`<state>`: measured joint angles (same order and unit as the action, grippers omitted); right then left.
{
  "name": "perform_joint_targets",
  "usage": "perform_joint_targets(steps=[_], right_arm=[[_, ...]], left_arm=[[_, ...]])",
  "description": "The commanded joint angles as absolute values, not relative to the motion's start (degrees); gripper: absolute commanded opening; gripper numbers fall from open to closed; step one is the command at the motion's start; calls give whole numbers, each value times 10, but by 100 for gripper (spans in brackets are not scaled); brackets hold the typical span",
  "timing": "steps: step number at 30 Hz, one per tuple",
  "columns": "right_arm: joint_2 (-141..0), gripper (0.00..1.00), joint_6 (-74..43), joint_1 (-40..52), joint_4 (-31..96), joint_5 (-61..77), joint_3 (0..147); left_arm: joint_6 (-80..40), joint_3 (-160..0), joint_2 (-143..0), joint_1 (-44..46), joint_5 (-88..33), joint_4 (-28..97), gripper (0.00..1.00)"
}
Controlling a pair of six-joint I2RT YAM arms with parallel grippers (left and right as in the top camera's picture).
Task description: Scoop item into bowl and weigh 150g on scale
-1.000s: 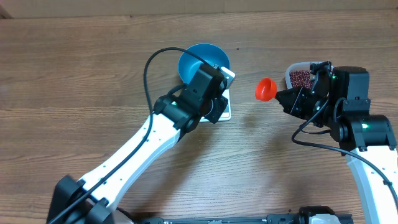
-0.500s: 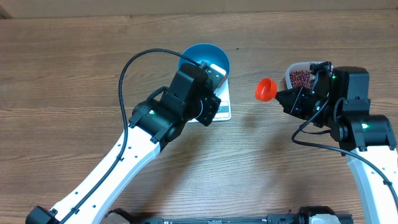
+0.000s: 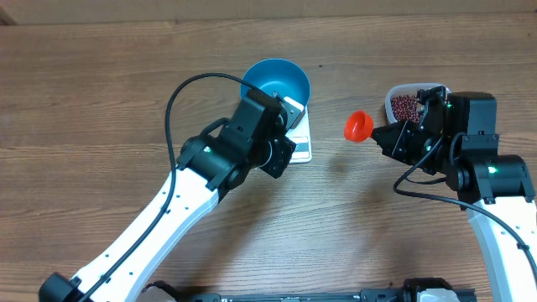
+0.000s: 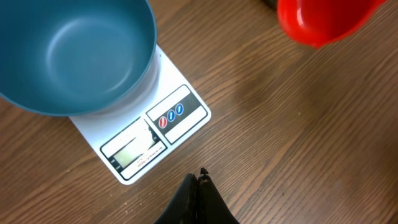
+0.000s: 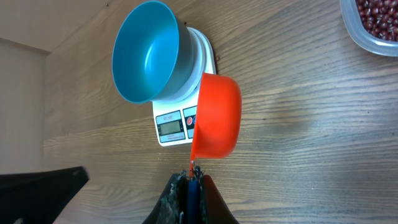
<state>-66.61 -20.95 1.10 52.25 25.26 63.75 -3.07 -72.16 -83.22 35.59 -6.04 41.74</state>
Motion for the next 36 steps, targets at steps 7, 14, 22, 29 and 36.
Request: perform_joint_targets(steps=[7, 14, 22, 29, 36], right_arm=[[-666, 4, -205, 9, 526, 251, 644], [-666, 4, -194, 9, 529, 251, 644], [-666, 4, -194, 9, 529, 251, 644], [-666, 4, -194, 9, 528, 250, 644], [-666, 4, -194, 9, 529, 251, 644]], left_arm=[[-86, -732, -938, 364, -30, 408, 4], [-125, -732, -1013, 376, -8, 387, 4], [-125, -732, -1080, 378, 25, 335, 4], [-125, -732, -1094, 378, 47, 296, 4], [-125, -732, -1120, 379, 52, 274, 4]])
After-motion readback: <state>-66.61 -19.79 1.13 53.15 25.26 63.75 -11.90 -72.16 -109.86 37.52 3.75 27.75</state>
